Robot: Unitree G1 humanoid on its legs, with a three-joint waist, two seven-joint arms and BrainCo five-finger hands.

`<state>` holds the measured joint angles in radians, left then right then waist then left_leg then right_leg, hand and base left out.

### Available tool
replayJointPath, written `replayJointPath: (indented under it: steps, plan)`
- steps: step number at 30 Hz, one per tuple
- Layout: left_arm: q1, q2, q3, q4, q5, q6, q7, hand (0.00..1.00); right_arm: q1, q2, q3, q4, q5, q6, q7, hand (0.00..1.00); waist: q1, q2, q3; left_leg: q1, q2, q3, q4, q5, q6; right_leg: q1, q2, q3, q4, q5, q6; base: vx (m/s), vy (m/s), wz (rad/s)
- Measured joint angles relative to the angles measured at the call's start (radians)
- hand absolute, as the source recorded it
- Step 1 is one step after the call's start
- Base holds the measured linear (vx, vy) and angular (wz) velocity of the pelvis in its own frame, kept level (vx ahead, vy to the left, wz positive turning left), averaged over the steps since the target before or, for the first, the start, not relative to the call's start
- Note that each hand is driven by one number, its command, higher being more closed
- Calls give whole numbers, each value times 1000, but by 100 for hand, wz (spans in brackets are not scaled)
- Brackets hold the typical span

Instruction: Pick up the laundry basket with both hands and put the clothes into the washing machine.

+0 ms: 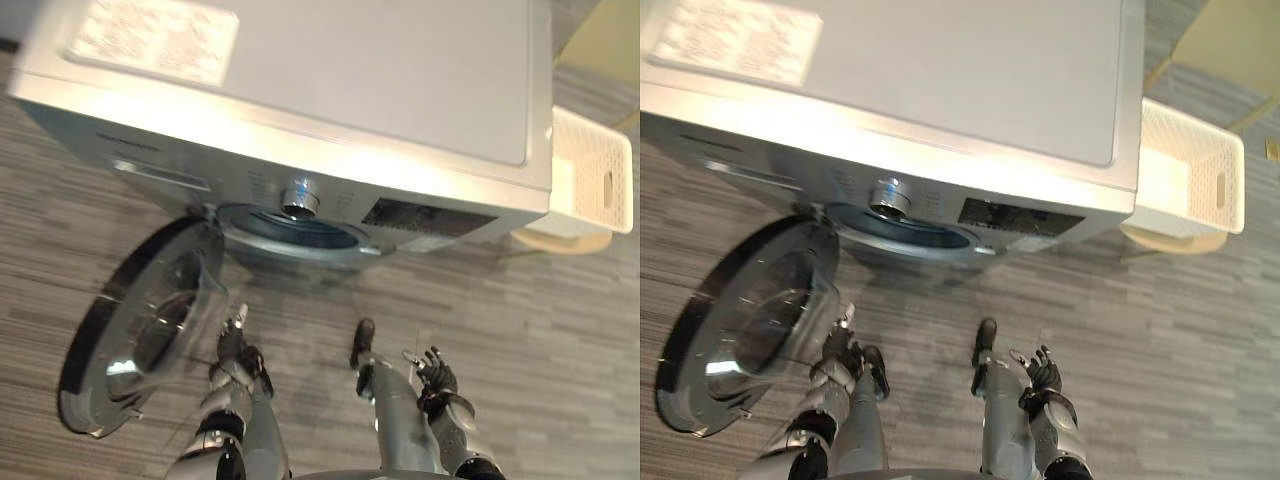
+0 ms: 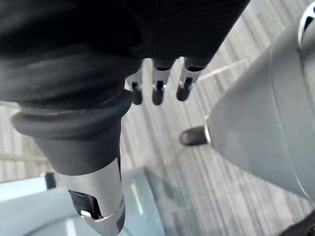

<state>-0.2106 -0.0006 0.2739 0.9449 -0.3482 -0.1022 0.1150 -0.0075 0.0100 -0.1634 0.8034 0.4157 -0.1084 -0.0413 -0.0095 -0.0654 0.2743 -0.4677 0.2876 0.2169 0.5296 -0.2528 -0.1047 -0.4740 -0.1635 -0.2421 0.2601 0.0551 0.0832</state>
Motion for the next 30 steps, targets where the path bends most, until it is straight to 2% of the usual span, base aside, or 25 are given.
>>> replayJointPath:
  steps: [4, 8, 12, 14, 18, 20, 21, 22, 23, 24, 25, 26, 27, 28, 29, 30]
  plan:
    - [96, -16, 0, 45, 63, 16, -30, 0, 51, 1, -76, 37, -34, 20, 25, 0, -1, 36, -88, 135, -32, 2, -91, 25, -6, 121, -33, -33, -18, -24, 12, 70, 13, 27]
    - [176, -13, 0, 79, 123, 30, -59, 0, 98, -3, -149, 134, -91, 53, 46, 0, -3, 51, -195, 281, -66, 2, -237, 72, -19, 244, -38, -59, -84, -33, 23, 74, -30, 17]
    - [213, -7, -12, 113, 124, 33, -72, 0, 94, -24, -185, 226, -146, 71, 48, 0, -4, 62, -239, 380, -78, -26, -322, 100, -35, 362, -16, -88, -173, -17, 29, 72, -21, 16]
    - [232, 3, -45, 131, 124, 39, -76, 0, 92, -34, -185, 284, -191, 80, 54, 0, -4, 64, -254, 433, -75, -42, -352, 114, -39, 454, 8, -110, -268, 14, 28, 102, -35, 24]
    - [249, 16, -90, 139, 154, 48, -92, 0, 71, -46, -181, 321, -253, 88, 66, 0, -6, 73, -261, 439, -70, -77, -352, 116, -42, 504, 26, -143, -316, 31, 24, 40, -33, 22]
    - [239, 16, -138, 145, 173, 49, -92, 0, 68, -60, -171, 331, -260, 88, 66, 0, -9, 83, -265, 406, -75, -104, -320, 118, -41, 505, 22, -173, -312, 30, 24, -25, 1, 50]
    - [238, 15, -176, 138, 186, 48, -92, 0, 43, -67, -169, 349, -260, 90, 66, 0, -8, 112, -248, 336, -58, -120, -233, 124, -47, 482, 31, -167, -277, 5, 3, -148, 9, 54]
    - [227, 40, -200, 115, 206, 47, -91, 0, 26, -71, -153, 355, -262, 90, 67, 0, -23, 96, -249, 291, -51, -148, -201, 127, -50, 462, 37, -160, -263, -20, -39, -149, 14, 48]
    - [218, 52, -200, 116, 214, 49, -91, 0, -6, -76, -153, 368, -262, 89, 66, 0, -21, 95, -225, 273, -36, -154, -76, 77, -9, 451, 25, -168, -230, -17, -7, -146, 32, 12]
    - [215, 51, -197, 116, 218, 50, -91, 0, -25, -83, -155, 368, -264, 90, 65, 0, -14, 103, -202, 252, -20, -159, 90, 45, 4, 450, 25, -160, -198, -20, -11, -97, 82, -34]
    - [238, 50, -194, 118, 226, 52, -91, 0, -29, -98, -152, 344, -267, 86, 63, 0, -11, 106, -197, 266, -12, -143, 283, 80, 16, 455, 20, -137, -172, -19, -10, -92, 123, -35]
    - [243, 51, -192, 118, 225, 52, -91, 0, -31, -100, -153, 329, -267, 85, 62, 0, -15, 114, -202, 285, -3, -133, 265, 97, 17, 458, 19, -138, -170, -19, -9, -73, 157, -9]
    - [246, 59, -185, 121, 225, 50, -87, 0, -30, -105, -157, 322, -267, 84, 63, 0, -29, 108, -199, 321, -25, -112, 229, 88, 24, 473, 2, -143, -171, -16, -4, -50, 146, 17]
    - [249, 66, -165, 122, 223, 49, -85, 0, -25, -90, -155, 322, -266, 87, 65, 0, -29, 83, -200, 351, -49, -105, 185, 85, 22, 473, -22, -142, -166, -10, -1, -69, 118, 17]
    - [250, 69, -144, 123, 205, 50, -85, 0, -24, -86, -156, 324, -264, 89, 66, 0, -28, 78, -200, 363, -53, -108, 169, 73, 9, 473, -28, -145, -162, -3, -5, -129, 124, 12]
    - [249, 63, -116, 124, 179, 51, -81, 0, -24, -83, -164, 331, -259, 89, 66, 0, -32, 80, -200, 370, -54, -131, 157, 36, -4, 467, -28, -166, -158, 3, -3, -172, 149, 24]
